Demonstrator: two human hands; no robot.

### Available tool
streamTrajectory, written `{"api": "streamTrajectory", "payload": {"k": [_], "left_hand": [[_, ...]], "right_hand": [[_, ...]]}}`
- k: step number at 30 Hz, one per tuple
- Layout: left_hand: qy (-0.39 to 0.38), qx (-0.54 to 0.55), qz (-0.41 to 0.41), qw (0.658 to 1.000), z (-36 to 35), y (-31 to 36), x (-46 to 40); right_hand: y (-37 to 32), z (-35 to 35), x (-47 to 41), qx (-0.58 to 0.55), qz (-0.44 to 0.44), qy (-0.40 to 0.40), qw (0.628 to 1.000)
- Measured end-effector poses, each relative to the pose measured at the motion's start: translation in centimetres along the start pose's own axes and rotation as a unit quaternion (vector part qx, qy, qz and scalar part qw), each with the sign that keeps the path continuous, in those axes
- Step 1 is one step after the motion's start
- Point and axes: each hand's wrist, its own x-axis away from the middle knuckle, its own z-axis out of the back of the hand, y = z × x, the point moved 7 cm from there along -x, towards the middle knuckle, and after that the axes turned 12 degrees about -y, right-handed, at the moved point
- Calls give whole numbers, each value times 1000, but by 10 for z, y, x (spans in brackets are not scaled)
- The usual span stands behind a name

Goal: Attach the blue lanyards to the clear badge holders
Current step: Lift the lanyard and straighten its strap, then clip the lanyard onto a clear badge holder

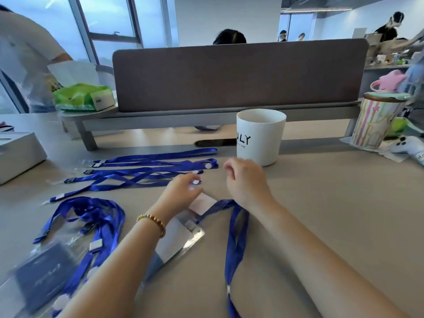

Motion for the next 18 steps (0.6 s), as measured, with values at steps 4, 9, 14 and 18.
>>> {"api": "streamTrajectory", "payload": {"k": [4, 9, 14, 18], "left_hand": [[-21, -67, 44, 997, -6, -20, 20], [12, -123, 55, 991, 0, -26, 30], [32, 21, 57, 998, 8, -28, 28], [74, 141, 50, 986, 33, -22, 31]], "right_hand": [[6, -58, 9, 79, -144, -297, 941], [4, -75, 6, 61, -191, -314, 928], [8, -78, 1, -70, -188, -321, 926], [5, -69, -6, -238, -156, -277, 918]]}}
